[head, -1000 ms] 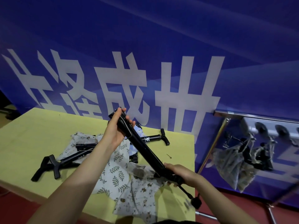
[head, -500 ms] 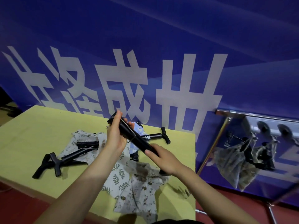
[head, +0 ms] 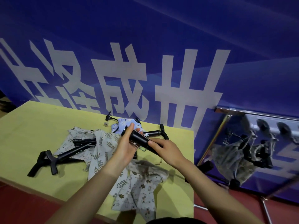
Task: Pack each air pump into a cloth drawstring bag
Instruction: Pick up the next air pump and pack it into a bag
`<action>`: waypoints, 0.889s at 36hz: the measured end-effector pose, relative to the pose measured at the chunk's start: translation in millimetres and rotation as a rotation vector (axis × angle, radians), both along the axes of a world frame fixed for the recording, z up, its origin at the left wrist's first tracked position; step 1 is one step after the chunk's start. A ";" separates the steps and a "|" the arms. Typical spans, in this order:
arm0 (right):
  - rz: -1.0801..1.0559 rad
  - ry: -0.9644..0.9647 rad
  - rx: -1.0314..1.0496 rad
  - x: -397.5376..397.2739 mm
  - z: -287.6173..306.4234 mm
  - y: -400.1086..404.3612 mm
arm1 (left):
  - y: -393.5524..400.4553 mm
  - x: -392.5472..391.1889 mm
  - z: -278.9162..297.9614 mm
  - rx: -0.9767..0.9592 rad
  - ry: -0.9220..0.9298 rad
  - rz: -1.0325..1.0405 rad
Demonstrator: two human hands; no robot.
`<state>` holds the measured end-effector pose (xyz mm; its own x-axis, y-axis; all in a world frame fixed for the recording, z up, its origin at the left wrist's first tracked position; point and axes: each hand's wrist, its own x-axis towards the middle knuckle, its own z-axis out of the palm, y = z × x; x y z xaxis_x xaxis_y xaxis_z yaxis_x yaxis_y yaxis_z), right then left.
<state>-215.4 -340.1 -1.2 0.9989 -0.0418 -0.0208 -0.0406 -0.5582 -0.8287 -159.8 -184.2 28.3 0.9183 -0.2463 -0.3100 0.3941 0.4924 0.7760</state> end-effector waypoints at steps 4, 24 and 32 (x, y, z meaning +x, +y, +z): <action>-0.020 0.073 -0.024 -2.7 -12.7 -14.4 | 9.9 2.6 -23.0 0.114 -0.018 -0.136; 0.103 0.352 -0.347 12.6 -70.2 -47.4 | 49.1 20.3 -158.9 0.730 0.469 -0.197; 0.157 0.418 -0.440 26.1 -77.8 -56.9 | 45.0 26.7 -172.8 0.581 0.578 -0.261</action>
<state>-189.3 -397.0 -79.0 0.9050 0.0113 -0.4252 -0.2015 -0.8689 -0.4521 -133.0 -139.1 -144.6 0.5129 -0.0851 -0.8542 0.8508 -0.0821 0.5191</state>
